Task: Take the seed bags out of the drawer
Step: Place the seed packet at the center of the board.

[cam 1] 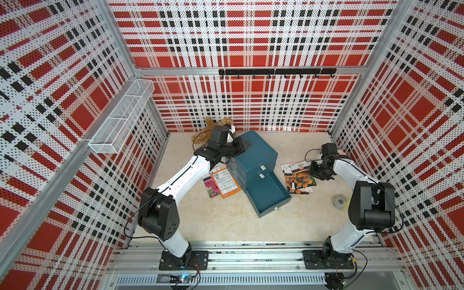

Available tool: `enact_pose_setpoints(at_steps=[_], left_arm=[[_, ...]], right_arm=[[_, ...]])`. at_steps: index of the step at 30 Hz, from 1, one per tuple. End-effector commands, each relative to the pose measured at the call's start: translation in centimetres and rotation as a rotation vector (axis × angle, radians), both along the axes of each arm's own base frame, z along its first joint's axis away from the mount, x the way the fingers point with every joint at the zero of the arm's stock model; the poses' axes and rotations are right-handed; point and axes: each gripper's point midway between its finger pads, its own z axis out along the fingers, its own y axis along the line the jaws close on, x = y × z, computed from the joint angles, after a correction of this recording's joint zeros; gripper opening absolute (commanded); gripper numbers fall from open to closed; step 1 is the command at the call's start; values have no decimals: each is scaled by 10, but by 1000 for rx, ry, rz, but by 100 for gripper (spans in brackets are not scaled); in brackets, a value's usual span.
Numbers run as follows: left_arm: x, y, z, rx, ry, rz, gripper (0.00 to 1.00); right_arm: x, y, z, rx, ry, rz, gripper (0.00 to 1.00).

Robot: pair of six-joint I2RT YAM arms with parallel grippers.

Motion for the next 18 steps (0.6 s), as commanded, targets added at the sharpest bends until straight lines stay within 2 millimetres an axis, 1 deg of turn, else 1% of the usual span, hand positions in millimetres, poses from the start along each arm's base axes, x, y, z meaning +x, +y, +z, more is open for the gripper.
enact_pose_setpoints(at_steps=[1, 3, 5, 7, 8, 9, 11, 12, 13, 14, 15, 18], left_arm=[[-4, 4, 0, 3, 2, -7, 45], [-4, 4, 0, 3, 2, -8, 45], [-4, 4, 1, 3, 0, -8, 45], [-4, 5, 3, 5, -5, -3, 45], [-4, 5, 3, 6, -8, -1, 45], [-3, 5, 4, 8, -12, -1, 45], [0, 7, 6, 19, -21, 8, 45], [1, 7, 6, 25, -23, 11, 45], [3, 7, 5, 29, -25, 14, 46], [5, 6, 4, 34, -26, 15, 46], [7, 6, 6, 35, -31, 16, 46], [15, 2, 5, 49, -38, 14, 45]], right_arm=[[-5, -10, 8, -51, -23, -13, 29], [-7, -11, 10, -58, -28, -15, 27], [-11, -16, 14, -85, -22, -35, 29], [-16, -18, 17, -95, -25, -46, 35], [-18, -16, 21, -82, -41, -47, 41], [-21, -12, 21, -64, -51, -45, 44], [-33, -6, 22, -31, -64, -49, 45], [-40, -1, 19, 2, -66, -53, 45], [-39, 13, 24, 86, -104, -61, 44], [-46, 23, 23, 134, -116, -61, 43], [-52, 31, 21, 159, -120, -64, 43], [-74, 62, 17, 222, -129, -62, 41]])
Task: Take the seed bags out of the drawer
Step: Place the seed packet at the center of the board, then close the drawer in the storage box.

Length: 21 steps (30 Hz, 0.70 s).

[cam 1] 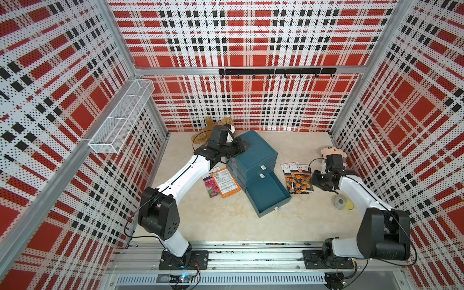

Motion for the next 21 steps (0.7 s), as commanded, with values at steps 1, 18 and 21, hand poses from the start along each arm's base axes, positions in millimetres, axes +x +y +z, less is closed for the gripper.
enact_pose_setpoints(at_steps=[1, 18, 21], left_arm=[[13, -3, 6, 28, -38, 2, 45], [13, -47, -53, 137, 32, -80, 44], [8, -47, -67, 152, 60, -84, 42]], right_arm=[[-13, 43, 6, 138, -49, 5, 40], [-98, 112, -42, 314, -9, 12, 23], [-97, 120, -51, 335, 4, 12, 23]])
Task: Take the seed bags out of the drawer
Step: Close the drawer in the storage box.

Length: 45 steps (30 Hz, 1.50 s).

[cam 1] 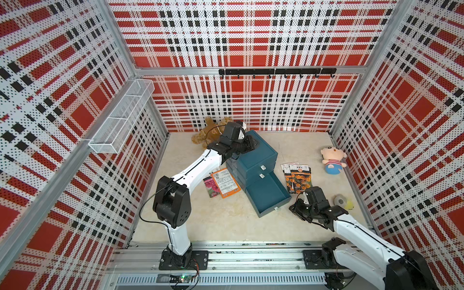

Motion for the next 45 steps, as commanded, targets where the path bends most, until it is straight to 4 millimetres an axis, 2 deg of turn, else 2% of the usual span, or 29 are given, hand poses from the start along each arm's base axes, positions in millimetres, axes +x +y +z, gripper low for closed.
enact_pose_setpoints(at_steps=[1, 5, 13, 19, 23, 29, 38, 42, 45], left_arm=[[-11, 2, -57, 96, 117, -3, 42], [-17, 2, -70, 112, 140, -8, 42], [-30, 7, -85, 124, 183, -20, 39], [-40, 14, -94, 133, 199, -26, 39], [-42, 16, -97, 136, 205, -29, 39], [-43, 12, -97, 126, 208, -42, 39], [-44, 10, -97, 123, 208, -55, 39], [-44, 11, -96, 121, 210, -54, 39], [-42, 9, -91, 114, 198, -54, 39]], right_arm=[[13, 11, 0, 47, -31, -35, 22], [21, 18, -5, 68, -28, -46, 19], [55, 33, 20, 136, -108, -75, 18], [83, 50, 26, 135, -104, -39, 17], [102, 67, 31, 187, -109, -28, 16], [129, 104, 39, 280, -122, -17, 16], [170, 141, 52, 527, -149, -142, 13], [176, 145, 54, 607, -151, -189, 12], [171, 141, 54, 577, -148, -179, 12]])
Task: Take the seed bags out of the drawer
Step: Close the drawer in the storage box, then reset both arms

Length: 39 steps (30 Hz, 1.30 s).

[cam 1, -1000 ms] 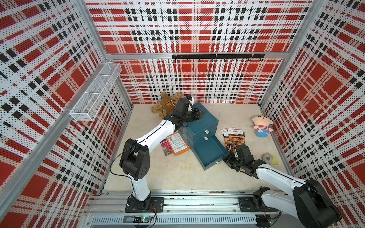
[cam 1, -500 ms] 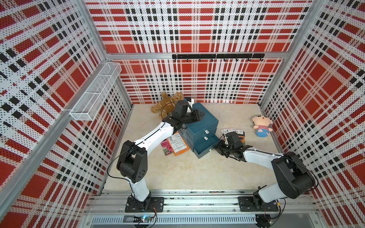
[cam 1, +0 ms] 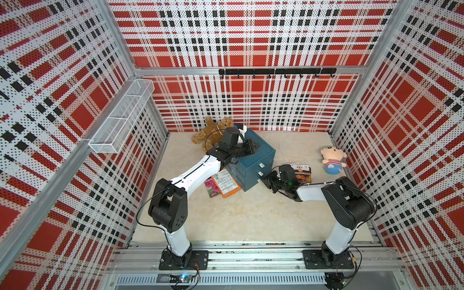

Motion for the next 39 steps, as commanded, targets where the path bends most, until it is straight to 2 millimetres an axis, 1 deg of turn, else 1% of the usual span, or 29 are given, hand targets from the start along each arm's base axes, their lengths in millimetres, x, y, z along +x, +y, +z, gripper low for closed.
enact_pose_setpoints(at_steps=[1, 2, 4, 7, 9, 10, 12, 14, 17, 19, 20, 22, 23, 25, 26, 27, 28, 29, 30, 31, 32, 33, 36, 38, 39], left_arm=[[-26, 11, -81, 150, 239, -10, 39], [-24, 11, -76, 145, 230, -6, 39], [-17, 13, -61, 129, 200, 8, 39], [-6, 19, -28, 110, 141, 40, 40], [-1, 26, -5, 108, 98, 65, 42], [0, 31, 6, 111, 76, 78, 43], [0, 41, 27, 128, 30, 104, 45], [-6, 53, 44, 152, -18, 130, 47], [-19, 75, 62, 180, -79, 189, 49], [-31, 98, 76, 199, -129, 260, 50], [-36, 109, 78, 211, -143, 295, 50], [-49, 138, 94, 232, -198, 393, 52], [-54, 151, 96, 246, -221, 437, 53], [-66, 178, 106, 239, -277, 518, 59], [-71, 186, 110, 232, -303, 535, 59], [-77, 195, 111, 232, -336, 553, 70], [-84, 206, 112, 239, -372, 589, 78], [-90, 216, 113, 243, -409, 627, 78], [-97, 232, 113, 246, -454, 695, 75], [-106, 250, 110, 243, -488, 781, 78], [-114, 261, 106, 237, -518, 825, 84], [-123, 274, 96, 235, -547, 877, 91], [-142, 302, 71, 190, -683, 979, 86], [-144, 319, 37, 210, -680, 1040, 85], [-142, 327, 20, 268, -672, 1056, 85]], right_arm=[[4, 5, 28, 43, -78, -6, 12], [-2, 1, 27, 7, -74, 5, 12], [-14, -10, 26, -67, -66, 24, 12], [-34, -34, 30, -203, -73, 56, 18], [-42, -54, 41, -315, -102, 73, 24], [-45, -66, 50, -380, -123, 77, 29], [-48, -87, 73, -495, -184, 81, 38], [-50, -109, 104, -621, -261, 79, 50], [-51, -133, 149, -781, -365, 70, 58], [-52, -148, 178, -880, -430, 51, 62], [-52, -153, 190, -913, -462, 40, 63], [-51, -168, 216, -1004, -532, -3, 65], [-52, -173, 226, -1039, -566, -25, 66], [-53, -195, 249, -1078, -612, -176, 69], [-55, -207, 257, -1074, -622, -278, 74], [-58, -222, 265, -1046, -625, -414, 86], [-64, -238, 270, -1034, -628, -536, 94], [-68, -246, 275, -1036, -646, -595, 97], [-71, -249, 281, -1081, -701, -592, 100], [-71, -246, 285, -1137, -764, -554, 100], [-72, -244, 285, -1183, -809, -515, 100], [-71, -243, 282, -1235, -838, -485, 100], [-65, -248, 248, -1370, -807, -410, 100], [-63, -252, 220, -1420, -775, -371, 100], [-64, -255, 207, -1429, -771, -376, 100]])
